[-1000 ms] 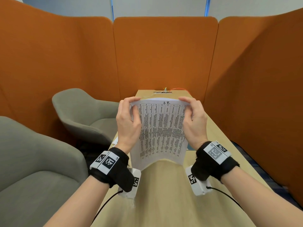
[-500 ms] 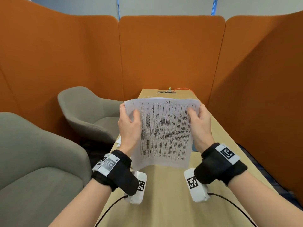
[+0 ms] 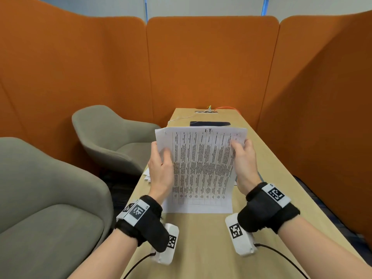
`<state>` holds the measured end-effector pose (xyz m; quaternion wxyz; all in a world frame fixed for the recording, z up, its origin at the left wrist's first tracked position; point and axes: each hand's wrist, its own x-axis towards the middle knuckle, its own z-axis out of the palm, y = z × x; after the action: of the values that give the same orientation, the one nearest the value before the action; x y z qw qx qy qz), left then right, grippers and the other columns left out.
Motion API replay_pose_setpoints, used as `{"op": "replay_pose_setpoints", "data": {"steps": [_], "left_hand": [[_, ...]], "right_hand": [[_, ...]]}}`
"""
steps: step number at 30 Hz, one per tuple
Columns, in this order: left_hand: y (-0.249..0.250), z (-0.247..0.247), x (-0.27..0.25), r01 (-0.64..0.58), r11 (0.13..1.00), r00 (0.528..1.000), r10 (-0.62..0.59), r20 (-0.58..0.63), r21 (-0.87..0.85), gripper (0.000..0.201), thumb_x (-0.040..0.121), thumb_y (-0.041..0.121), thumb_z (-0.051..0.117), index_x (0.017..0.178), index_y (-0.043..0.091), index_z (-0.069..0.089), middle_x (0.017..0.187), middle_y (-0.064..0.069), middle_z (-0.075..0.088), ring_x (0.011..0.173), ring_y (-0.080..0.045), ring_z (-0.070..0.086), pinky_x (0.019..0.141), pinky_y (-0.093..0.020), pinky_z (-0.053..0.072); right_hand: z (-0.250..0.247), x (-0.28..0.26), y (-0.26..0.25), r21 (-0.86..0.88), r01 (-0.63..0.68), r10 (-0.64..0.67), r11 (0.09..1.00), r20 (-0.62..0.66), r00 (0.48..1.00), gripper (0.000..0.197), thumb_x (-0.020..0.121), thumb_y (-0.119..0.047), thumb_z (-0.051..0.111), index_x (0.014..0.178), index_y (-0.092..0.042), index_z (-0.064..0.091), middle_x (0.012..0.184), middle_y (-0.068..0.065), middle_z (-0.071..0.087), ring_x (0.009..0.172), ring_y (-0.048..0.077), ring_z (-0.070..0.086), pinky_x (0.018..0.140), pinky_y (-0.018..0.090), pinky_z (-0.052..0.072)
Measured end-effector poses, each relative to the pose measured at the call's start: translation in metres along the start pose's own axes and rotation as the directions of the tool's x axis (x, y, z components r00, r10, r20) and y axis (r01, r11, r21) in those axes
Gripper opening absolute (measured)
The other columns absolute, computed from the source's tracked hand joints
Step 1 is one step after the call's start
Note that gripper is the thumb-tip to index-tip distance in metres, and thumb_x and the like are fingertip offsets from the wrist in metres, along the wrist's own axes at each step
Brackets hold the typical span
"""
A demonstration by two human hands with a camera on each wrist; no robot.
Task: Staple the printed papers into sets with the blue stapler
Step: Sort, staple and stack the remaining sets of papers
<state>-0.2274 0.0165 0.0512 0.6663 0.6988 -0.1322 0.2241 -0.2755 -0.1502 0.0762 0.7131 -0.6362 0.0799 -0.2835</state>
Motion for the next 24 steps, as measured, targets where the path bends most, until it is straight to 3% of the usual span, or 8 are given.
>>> {"op": "replay_pose_setpoints", "data": {"steps": [2,5,8,11,13,15,20,24], "left_hand": [[0.005,0.000,0.002,-0.050,0.998,0.998,0.051,-0.026,0.032,0.009,0.102,0.011,0.034,0.099,0.013,0.042,0.083,0.011,0.054,0.073,0.004,0.054,0.059,-0.007,0.044],[0.015,0.002,0.005,-0.152,0.981,0.984,0.161,-0.071,0.122,0.008,0.102,0.013,0.033,0.096,0.012,0.039,0.077,0.012,0.051,0.069,-0.004,0.052,0.059,-0.019,0.039],[0.017,0.008,0.002,-0.186,0.967,0.977,0.201,-0.077,0.174,0.008,0.102,0.011,0.033,0.095,0.012,0.036,0.073,0.009,0.048,0.065,-0.007,0.049,0.055,-0.016,0.035],[0.006,0.010,-0.004,-0.118,0.976,0.991,0.128,-0.042,0.184,0.004,0.101,0.012,0.032,0.098,0.015,0.034,0.081,0.001,0.052,0.073,-0.016,0.052,0.057,-0.021,0.037],[-0.003,0.009,-0.007,-0.061,0.986,0.998,0.065,-0.020,0.154,0.004,0.101,0.014,0.033,0.102,0.017,0.034,0.089,0.001,0.056,0.079,-0.018,0.055,0.061,-0.027,0.040],[-0.008,0.008,-0.008,-0.030,0.991,1.000,0.030,0.004,0.129,0.007,0.101,0.013,0.036,0.106,0.019,0.035,0.090,0.006,0.058,0.081,-0.011,0.057,0.061,-0.018,0.043],[-0.016,0.007,-0.004,0.017,0.998,1.000,-0.018,0.019,0.064,0.023,0.097,0.008,0.046,0.121,0.008,0.043,0.096,0.011,0.061,0.087,0.004,0.059,0.066,-0.003,0.046],[-0.013,0.007,-0.001,0.013,0.998,1.000,-0.013,0.006,0.057,0.020,0.096,0.009,0.048,0.116,0.014,0.047,0.098,0.010,0.062,0.092,-0.008,0.061,0.069,-0.008,0.046]], "right_hand": [[0.003,0.000,-0.009,-0.024,0.115,-0.115,0.993,-0.008,0.993,0.014,0.100,-0.020,0.044,0.095,-0.029,0.053,0.108,0.005,0.066,0.104,0.025,0.064,0.093,0.051,0.051],[0.008,-0.001,-0.020,-0.119,0.302,-0.309,0.946,-0.045,0.950,0.018,0.099,-0.022,0.047,0.084,-0.031,0.051,0.091,0.004,0.063,0.090,0.029,0.064,0.082,0.056,0.053],[0.014,-0.007,-0.015,-0.186,0.355,-0.369,0.916,-0.046,0.928,0.010,0.097,-0.030,0.046,0.087,-0.029,0.050,0.091,0.009,0.062,0.088,0.034,0.062,0.077,0.058,0.052],[0.014,-0.013,0.001,-0.175,0.276,-0.285,0.945,-0.024,0.958,0.007,0.099,-0.027,0.045,0.096,-0.021,0.049,0.090,0.000,0.062,0.089,0.025,0.063,0.079,0.050,0.054],[0.011,-0.015,0.011,-0.157,0.194,-0.197,0.968,-0.005,0.980,0.006,0.100,-0.022,0.045,0.103,-0.018,0.046,0.092,-0.009,0.060,0.087,0.011,0.062,0.072,0.032,0.053],[0.008,-0.014,0.019,-0.150,0.117,-0.120,0.982,-0.012,0.993,0.008,0.099,-0.017,0.045,0.107,-0.015,0.043,0.093,-0.010,0.059,0.084,0.003,0.058,0.065,0.022,0.046],[0.002,-0.003,0.033,-0.117,-0.015,0.001,0.993,-0.120,0.993,0.018,0.093,-0.005,0.047,0.100,-0.021,0.050,0.102,0.001,0.063,0.094,0.015,0.061,0.078,0.034,0.052],[0.003,-0.002,0.030,-0.126,-0.022,0.006,0.992,-0.126,0.992,0.017,0.095,-0.008,0.048,0.102,-0.020,0.058,0.106,0.002,0.066,0.103,0.021,0.063,0.086,0.038,0.054]]}}
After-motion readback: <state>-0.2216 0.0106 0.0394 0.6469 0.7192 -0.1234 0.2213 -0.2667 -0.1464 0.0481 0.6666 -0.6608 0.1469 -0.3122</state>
